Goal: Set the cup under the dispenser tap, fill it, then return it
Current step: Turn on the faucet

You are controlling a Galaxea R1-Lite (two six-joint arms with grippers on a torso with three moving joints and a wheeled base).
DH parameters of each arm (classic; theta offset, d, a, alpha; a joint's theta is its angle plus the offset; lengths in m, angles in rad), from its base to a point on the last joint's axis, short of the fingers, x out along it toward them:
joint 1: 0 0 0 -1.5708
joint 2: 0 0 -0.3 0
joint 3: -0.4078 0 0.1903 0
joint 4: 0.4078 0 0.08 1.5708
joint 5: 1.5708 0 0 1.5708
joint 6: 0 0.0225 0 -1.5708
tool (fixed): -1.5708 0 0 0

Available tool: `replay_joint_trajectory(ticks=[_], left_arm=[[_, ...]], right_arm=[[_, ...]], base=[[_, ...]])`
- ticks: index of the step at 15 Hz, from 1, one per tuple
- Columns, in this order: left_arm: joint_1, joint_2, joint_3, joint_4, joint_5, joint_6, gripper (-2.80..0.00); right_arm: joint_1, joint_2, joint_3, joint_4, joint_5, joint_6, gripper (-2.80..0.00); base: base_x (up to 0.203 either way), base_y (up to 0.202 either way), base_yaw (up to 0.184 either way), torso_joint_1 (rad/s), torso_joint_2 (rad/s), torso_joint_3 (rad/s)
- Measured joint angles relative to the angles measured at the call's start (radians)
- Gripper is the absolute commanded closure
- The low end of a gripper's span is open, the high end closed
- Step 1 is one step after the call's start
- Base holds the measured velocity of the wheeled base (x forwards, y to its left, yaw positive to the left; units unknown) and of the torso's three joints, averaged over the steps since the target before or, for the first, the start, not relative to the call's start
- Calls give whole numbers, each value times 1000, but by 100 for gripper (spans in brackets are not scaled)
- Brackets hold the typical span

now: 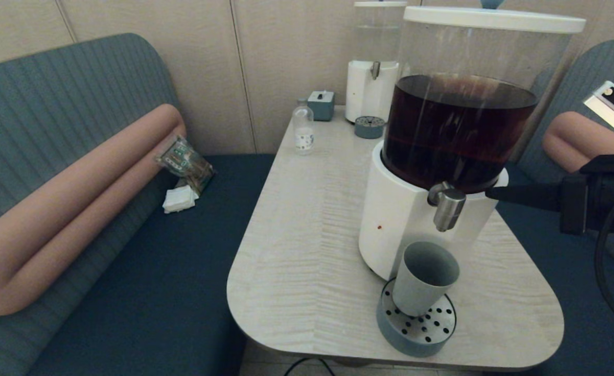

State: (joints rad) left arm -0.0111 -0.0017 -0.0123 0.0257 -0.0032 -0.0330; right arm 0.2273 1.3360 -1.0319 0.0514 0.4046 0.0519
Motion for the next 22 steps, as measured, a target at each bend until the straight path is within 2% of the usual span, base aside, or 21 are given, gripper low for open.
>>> replay_joint_trajectory(ticks=[6, 14, 22], left_arm=[[1, 0, 0, 0, 0, 0, 0], [1, 0, 0, 0, 0, 0, 0], [0, 0, 0, 0, 0, 0, 0]], right_arm=[[39, 35, 2, -11, 3, 3, 0], [41, 77, -1, -97, 6, 7, 0], [42, 96, -3, -113, 7, 6, 0]], base=[[0, 0, 0, 0, 0, 0], [0, 0, 0, 0, 0, 0], [0, 0, 0, 0, 0, 0]])
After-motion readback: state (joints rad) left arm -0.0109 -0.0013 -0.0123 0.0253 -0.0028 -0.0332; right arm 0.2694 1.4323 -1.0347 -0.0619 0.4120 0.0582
